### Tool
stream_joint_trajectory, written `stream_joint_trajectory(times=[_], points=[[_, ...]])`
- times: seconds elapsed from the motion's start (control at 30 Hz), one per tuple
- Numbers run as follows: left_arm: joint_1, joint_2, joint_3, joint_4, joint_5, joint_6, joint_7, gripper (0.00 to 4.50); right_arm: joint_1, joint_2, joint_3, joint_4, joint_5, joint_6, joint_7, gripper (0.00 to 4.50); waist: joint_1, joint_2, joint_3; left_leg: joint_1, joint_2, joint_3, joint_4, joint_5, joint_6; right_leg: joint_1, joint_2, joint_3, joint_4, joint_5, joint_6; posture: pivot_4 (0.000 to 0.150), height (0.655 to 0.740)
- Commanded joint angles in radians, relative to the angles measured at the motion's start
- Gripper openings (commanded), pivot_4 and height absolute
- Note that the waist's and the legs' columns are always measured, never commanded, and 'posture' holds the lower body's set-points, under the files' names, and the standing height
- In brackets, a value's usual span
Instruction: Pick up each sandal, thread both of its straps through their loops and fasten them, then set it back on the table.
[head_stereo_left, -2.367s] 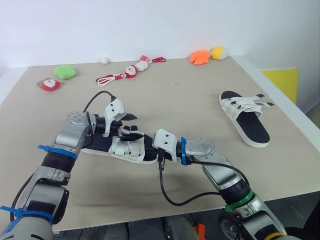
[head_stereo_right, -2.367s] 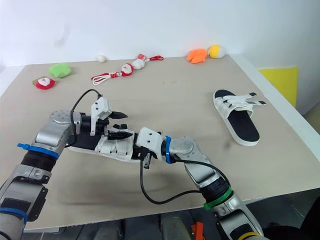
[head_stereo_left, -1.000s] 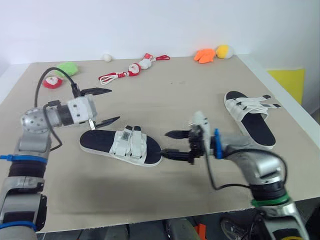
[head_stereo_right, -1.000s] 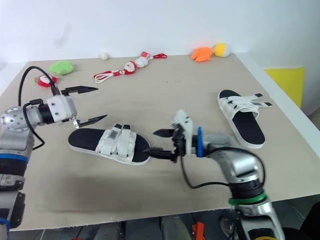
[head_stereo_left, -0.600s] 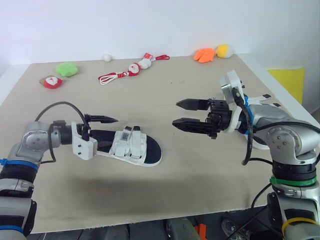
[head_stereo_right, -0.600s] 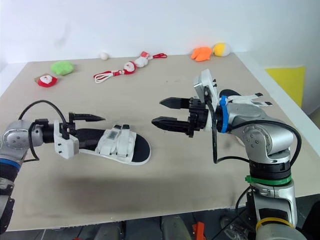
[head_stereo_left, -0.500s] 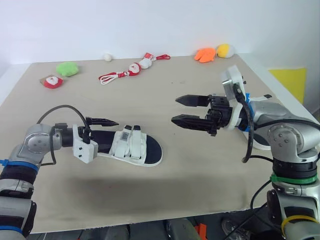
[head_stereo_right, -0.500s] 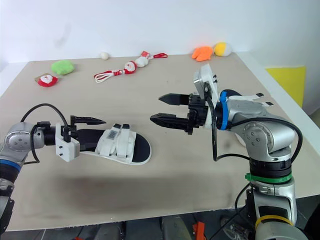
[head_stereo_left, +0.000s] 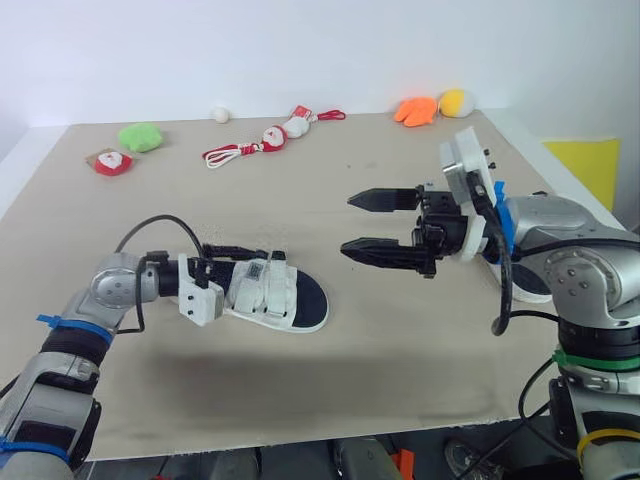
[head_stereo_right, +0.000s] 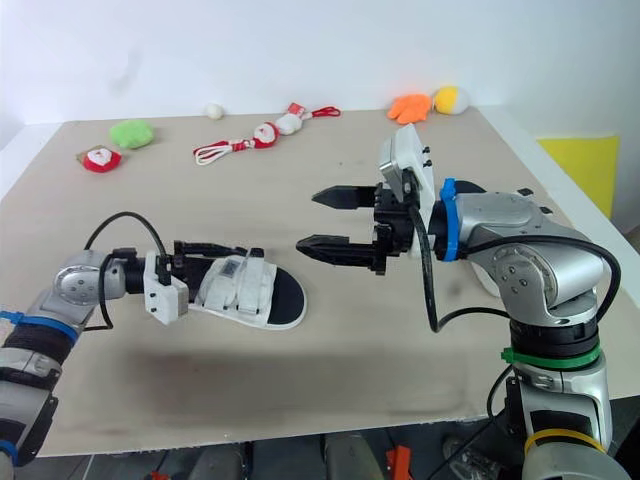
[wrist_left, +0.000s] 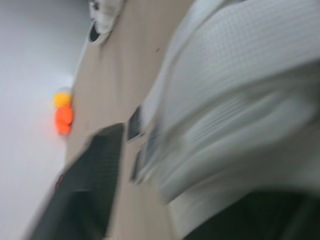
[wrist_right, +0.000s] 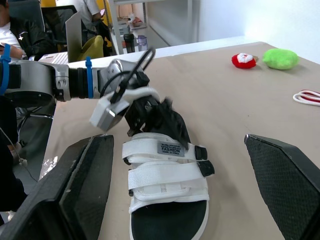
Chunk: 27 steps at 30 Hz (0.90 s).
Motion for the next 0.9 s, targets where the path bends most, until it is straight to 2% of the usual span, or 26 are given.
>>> stream_joint_trajectory(times=[0.03,0.07,0.17,0.23,0.33,0.53,0.67,0.8,0.9], points=[[-0.027,-0.004,-0.008,0.000,0.001,0.019,0.011,1.67,0.001,-0.019,-0.017,-0.044,0.013,-0.019,-0.002,4.50,0.000,0.000,0.000,0.000,0.000,0.000,0.000,0.000,0.000,0.000,0.000,0.000,0.000,0.000,0.000,0.150,0.7400],[-0.035,-0.007,-0.005,0.003,0.002,0.032,0.016,1.36,0.002,-0.020,-0.017,-0.044,0.013,-0.020,-0.004,4.50,0.000,0.000,0.000,0.000,0.000,0.000,0.000,0.000,0.000,0.000,0.000,0.000,0.000,0.000,0.000,0.150,0.7400],[-0.054,-0.010,0.021,-0.002,-0.003,0.080,0.043,0.02,0.003,-0.017,-0.016,-0.041,0.008,-0.028,-0.014,4.50,0.000,0.000,0.000,0.000,0.000,0.000,0.000,0.000,0.000,0.000,0.000,0.000,0.000,0.000,0.000,0.150,0.7400],[-0.069,-0.008,0.052,-0.019,-0.021,0.161,0.071,0.02,0.001,-0.007,-0.014,-0.035,-0.003,-0.041,-0.030,4.50,0.000,0.000,0.000,0.001,0.000,0.000,0.000,0.000,0.000,0.000,0.000,0.000,0.000,0.001,0.001,0.150,0.7400],[-0.096,0.018,0.088,-0.030,0.017,0.270,0.123,0.02,0.000,0.015,-0.009,-0.021,-0.021,-0.062,-0.062,4.50,-0.001,0.000,0.000,0.001,0.000,0.000,0.001,0.000,0.000,0.000,0.001,0.000,0.000,0.001,0.001,0.150,0.7400],[-0.161,0.113,0.140,0.042,0.193,0.680,0.370,0.02,0.007,0.058,0.039,0.002,-0.082,-0.118,-0.096,4.50,-0.017,0.000,0.000,0.001,0.001,0.000,0.000,0.000,0.001,0.000,0.001,0.000,0.001,0.001,0.002,0.150,0.7400],[-0.174,0.171,0.108,0.102,0.326,0.880,0.512,0.02,-0.001,0.077,0.071,0.029,-0.125,-0.158,-0.096,4.50,-0.023,0.000,0.000,-0.001,0.000,-0.001,0.000,-0.001,0.001,-0.001,0.001,0.000,0.001,0.000,0.002,0.150,0.7400],[-0.224,0.168,0.124,0.158,0.387,1.069,0.685,0.02,-0.019,0.097,0.104,0.060,-0.164,-0.197,-0.087,4.50,-0.022,-0.001,0.001,-0.003,0.000,-0.002,-0.001,-0.001,0.002,-0.002,0.001,-0.002,0.001,-0.002,0.002,0.150,0.7400],[-0.247,0.153,0.119,0.193,0.389,1.145,0.714,0.02,-0.027,0.105,0.111,0.072,-0.173,-0.208,-0.080,4.50,-0.019,-0.003,0.002,-0.006,0.000,-0.007,0.000,-0.001,0.002,-0.003,0.001,-0.006,0.000,-0.002,0.002,0.150,0.7400]])
